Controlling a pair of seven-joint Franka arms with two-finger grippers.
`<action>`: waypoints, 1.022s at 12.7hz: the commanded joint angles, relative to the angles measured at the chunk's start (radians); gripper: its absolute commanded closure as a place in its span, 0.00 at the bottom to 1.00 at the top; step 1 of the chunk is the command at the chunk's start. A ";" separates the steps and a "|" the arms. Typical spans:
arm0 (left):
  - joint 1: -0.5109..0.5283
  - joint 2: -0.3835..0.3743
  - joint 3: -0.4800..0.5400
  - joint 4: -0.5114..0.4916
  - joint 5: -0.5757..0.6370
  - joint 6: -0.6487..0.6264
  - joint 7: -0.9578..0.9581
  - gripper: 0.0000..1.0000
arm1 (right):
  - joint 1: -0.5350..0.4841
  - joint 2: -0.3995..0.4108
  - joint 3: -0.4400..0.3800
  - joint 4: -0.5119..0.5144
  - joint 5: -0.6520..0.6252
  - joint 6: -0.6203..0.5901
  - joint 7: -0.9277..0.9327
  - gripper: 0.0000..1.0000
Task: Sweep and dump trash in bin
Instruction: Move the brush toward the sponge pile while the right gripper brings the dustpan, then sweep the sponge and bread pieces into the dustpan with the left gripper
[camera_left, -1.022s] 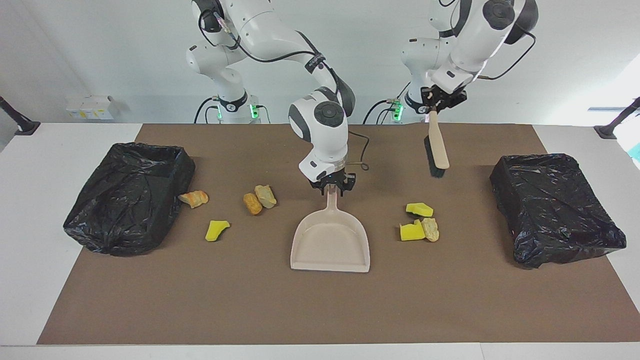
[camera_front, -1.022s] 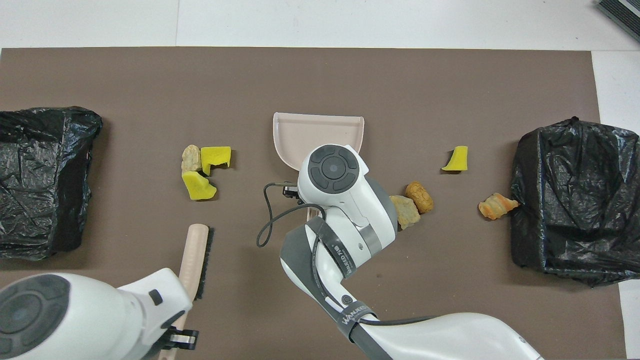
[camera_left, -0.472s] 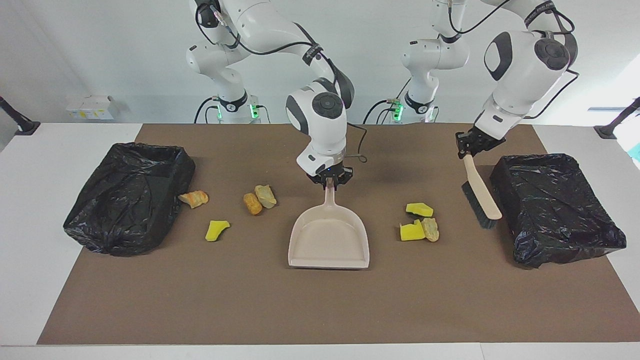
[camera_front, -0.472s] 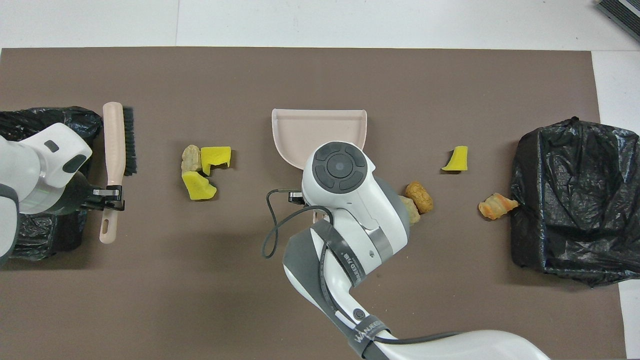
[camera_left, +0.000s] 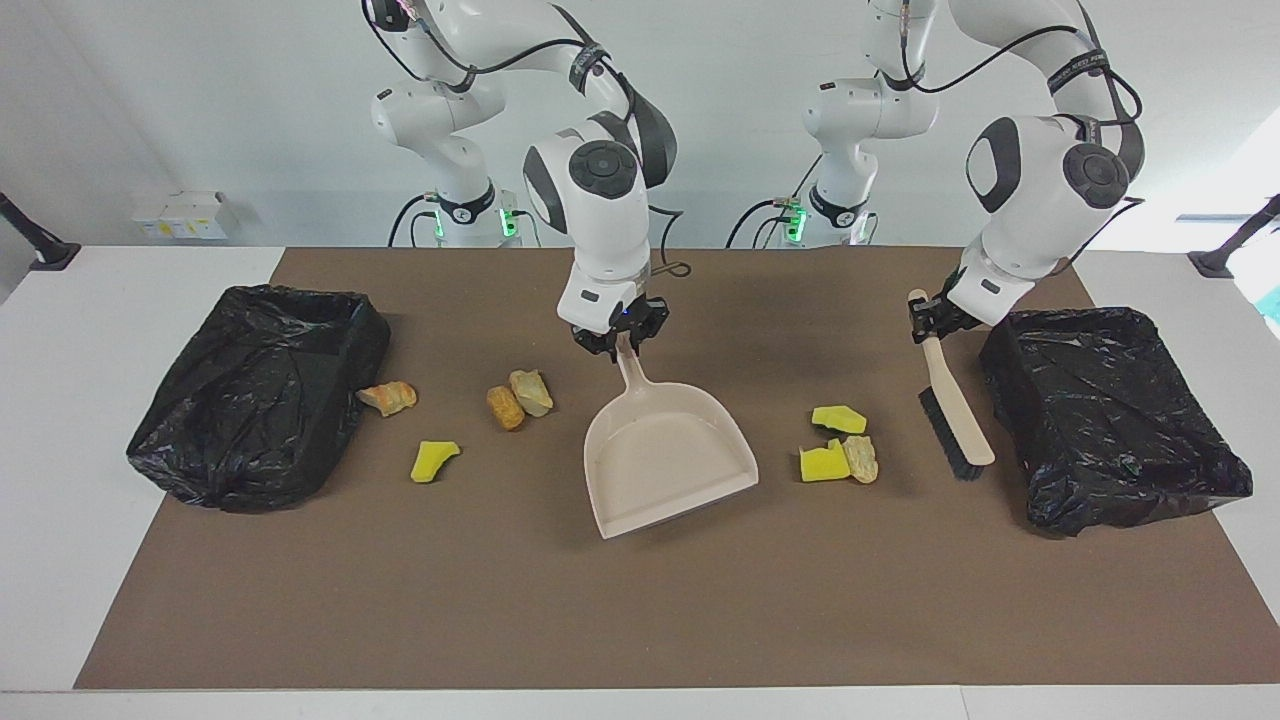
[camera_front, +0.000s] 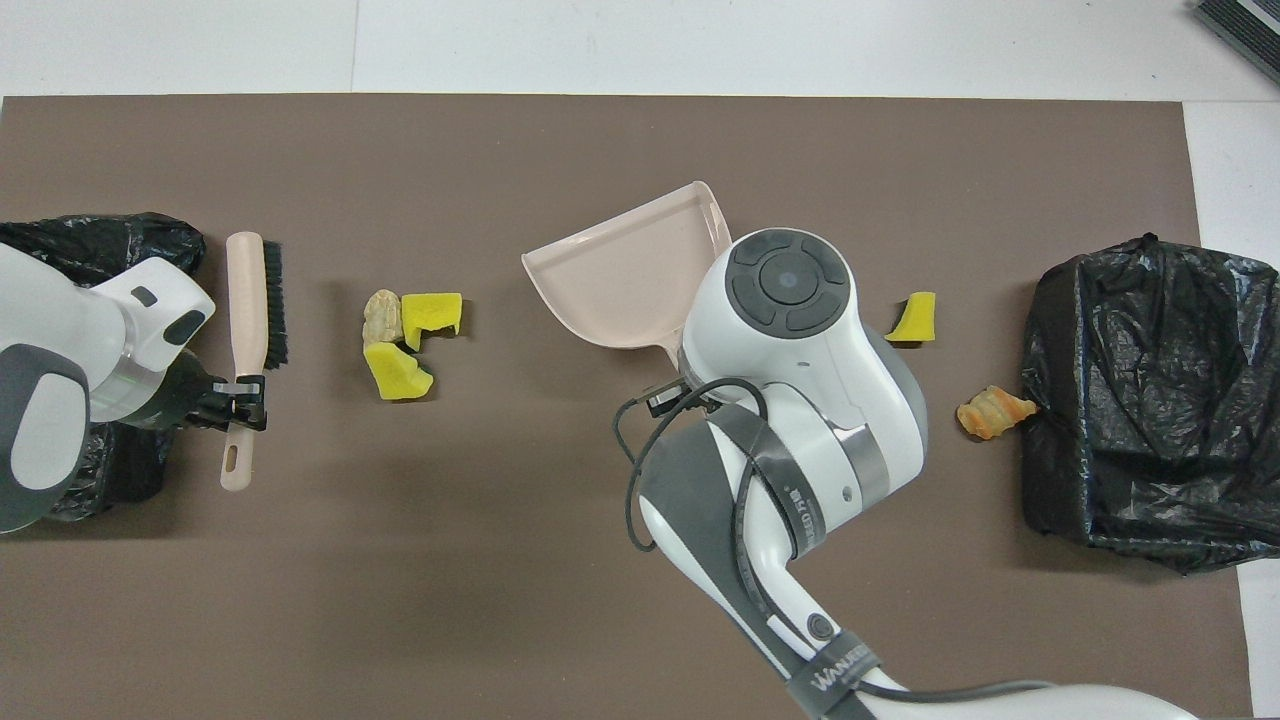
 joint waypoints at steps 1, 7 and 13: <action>-0.001 -0.012 -0.013 -0.087 0.008 0.103 -0.050 1.00 | -0.028 -0.016 0.000 -0.014 -0.002 -0.036 -0.264 1.00; -0.091 0.041 -0.015 -0.143 -0.004 0.207 -0.134 1.00 | -0.069 -0.016 0.005 -0.054 -0.208 -0.044 -0.729 1.00; -0.171 0.065 -0.016 -0.152 -0.076 0.263 -0.190 1.00 | -0.012 0.023 0.006 -0.102 -0.310 0.077 -0.831 1.00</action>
